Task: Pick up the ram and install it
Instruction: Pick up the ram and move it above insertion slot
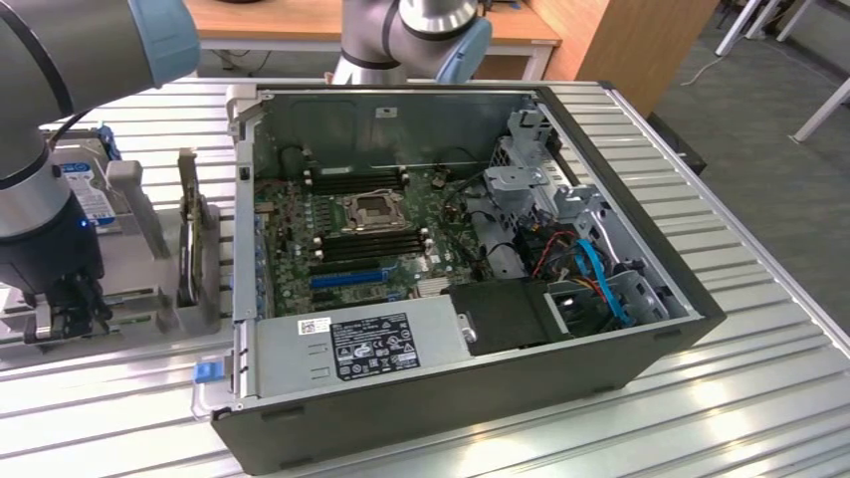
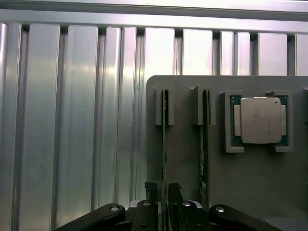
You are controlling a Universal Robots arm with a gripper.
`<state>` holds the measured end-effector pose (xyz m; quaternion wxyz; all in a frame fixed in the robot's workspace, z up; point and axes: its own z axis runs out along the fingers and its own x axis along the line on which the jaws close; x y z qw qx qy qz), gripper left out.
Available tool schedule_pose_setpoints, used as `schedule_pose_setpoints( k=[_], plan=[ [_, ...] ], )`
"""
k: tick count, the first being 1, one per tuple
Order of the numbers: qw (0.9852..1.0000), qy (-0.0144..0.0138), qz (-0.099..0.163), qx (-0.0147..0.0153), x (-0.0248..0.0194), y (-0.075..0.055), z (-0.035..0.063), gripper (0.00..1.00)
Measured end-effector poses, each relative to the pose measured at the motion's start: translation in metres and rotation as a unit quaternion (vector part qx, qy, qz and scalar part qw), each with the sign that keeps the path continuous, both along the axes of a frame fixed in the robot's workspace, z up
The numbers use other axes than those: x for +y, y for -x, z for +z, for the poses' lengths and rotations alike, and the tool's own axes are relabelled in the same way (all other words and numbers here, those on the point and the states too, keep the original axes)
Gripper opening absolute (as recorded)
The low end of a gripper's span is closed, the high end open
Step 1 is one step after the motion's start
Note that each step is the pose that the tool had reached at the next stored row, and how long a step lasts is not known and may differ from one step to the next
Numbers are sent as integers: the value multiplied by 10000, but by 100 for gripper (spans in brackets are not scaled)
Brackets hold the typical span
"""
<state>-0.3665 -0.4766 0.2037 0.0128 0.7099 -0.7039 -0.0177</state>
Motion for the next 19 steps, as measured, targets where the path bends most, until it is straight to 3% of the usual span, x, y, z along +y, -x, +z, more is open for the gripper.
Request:
schedule_pose_setpoints(
  k=[19],
  plan=[
    [10000, 0, 0, 0, 39, -2, -30, 24]
  ],
)
